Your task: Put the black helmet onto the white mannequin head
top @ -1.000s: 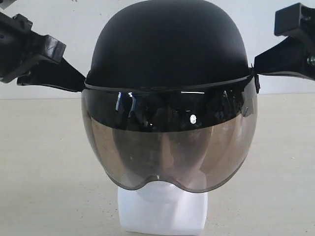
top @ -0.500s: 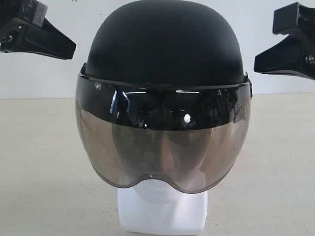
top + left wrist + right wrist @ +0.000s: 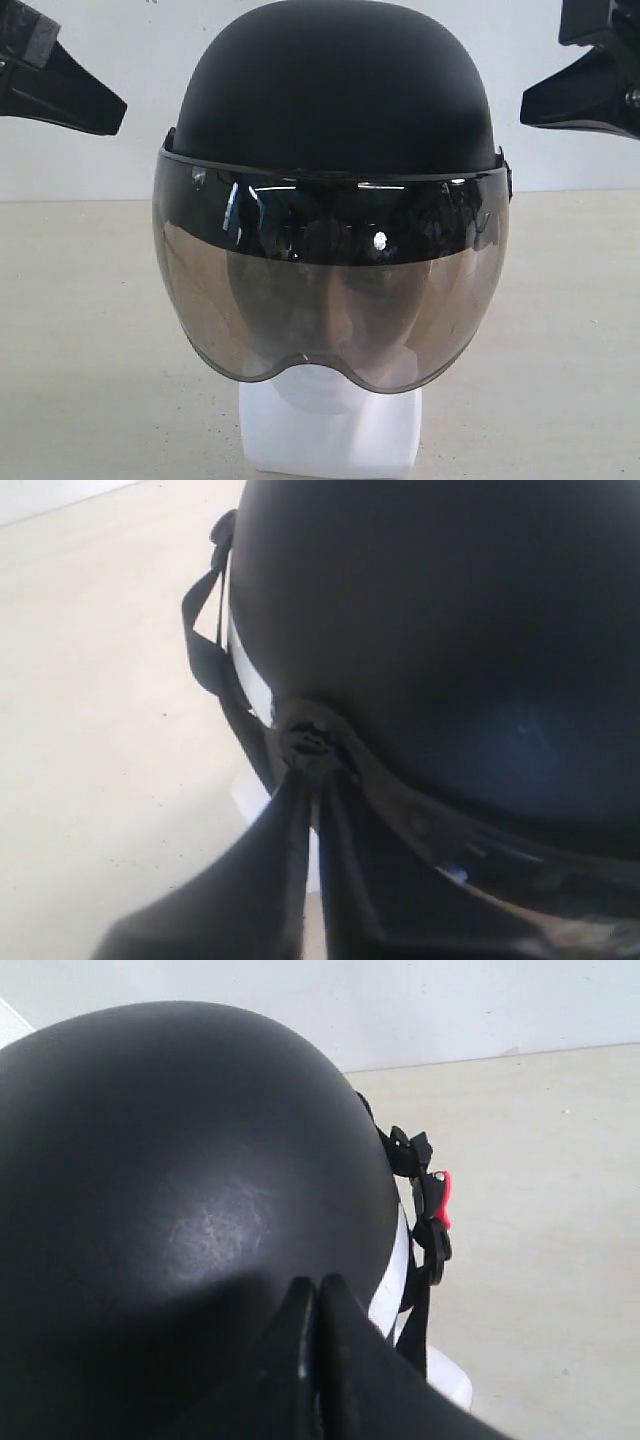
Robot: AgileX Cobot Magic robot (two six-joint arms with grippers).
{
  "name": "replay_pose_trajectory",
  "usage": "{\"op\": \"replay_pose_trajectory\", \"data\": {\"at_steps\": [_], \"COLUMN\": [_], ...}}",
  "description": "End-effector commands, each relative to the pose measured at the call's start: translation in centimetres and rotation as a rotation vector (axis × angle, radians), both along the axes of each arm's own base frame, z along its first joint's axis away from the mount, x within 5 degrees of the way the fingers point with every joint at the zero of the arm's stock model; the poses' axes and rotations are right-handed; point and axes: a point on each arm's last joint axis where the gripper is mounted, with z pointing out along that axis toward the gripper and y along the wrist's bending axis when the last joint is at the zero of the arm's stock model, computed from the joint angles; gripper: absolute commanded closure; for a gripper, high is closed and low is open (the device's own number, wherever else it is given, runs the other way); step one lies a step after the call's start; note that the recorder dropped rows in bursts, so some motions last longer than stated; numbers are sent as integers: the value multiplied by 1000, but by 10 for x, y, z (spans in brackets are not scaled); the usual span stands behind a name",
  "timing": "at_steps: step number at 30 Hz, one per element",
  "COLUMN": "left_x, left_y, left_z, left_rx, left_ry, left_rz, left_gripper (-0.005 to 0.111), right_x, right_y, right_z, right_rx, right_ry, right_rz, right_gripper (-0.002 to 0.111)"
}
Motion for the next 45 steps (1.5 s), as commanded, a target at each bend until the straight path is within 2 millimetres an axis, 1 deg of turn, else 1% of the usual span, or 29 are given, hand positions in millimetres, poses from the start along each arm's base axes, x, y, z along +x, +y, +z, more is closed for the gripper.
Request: {"op": "replay_pose_trajectory", "data": {"at_steps": [1,6,9,12,17,19,35,37,39,42,45], "left_x": [-20,-50,-66,-79,-92,-96,-95,-94,-99,-117,-140], "left_y": [2,6,8,9,11,12,12,14,22,40,58], "left_z": [13,25,28,30,37,39,39,38,38,45,58], "left_rx": [-23,-25,-43,-49,-54,-57,-57,16,169,446,643], "left_ry": [-4,-34,-64,-77,-130,-144,-144,-185,-269,-439,-595], "left_rz": [7,-14,-15,-24,-25,-24,-23,-55,-87,-117,-52], "left_gripper": [102,102,102,102,102,102,102,102,102,102,102], "right_x": [-12,-38,-54,-68,-79,-80,-80,-80,-80,-80,-80], "right_y": [-5,-15,-21,-24,-25,-26,-26,-26,-26,-26,-26], "right_z": [8,18,22,24,28,29,29,29,29,29,29], "right_rx": [-54,-160,-226,-244,-235,-233,-226,-226,-226,-226,-226], "right_ry": [-63,-134,-167,-172,-198,-204,-205,-205,-205,-205,-205], "right_rz": [8,24,31,49,51,49,44,44,44,44,44], "right_gripper": [108,108,108,108,108,108,108,108,108,108,108]}}
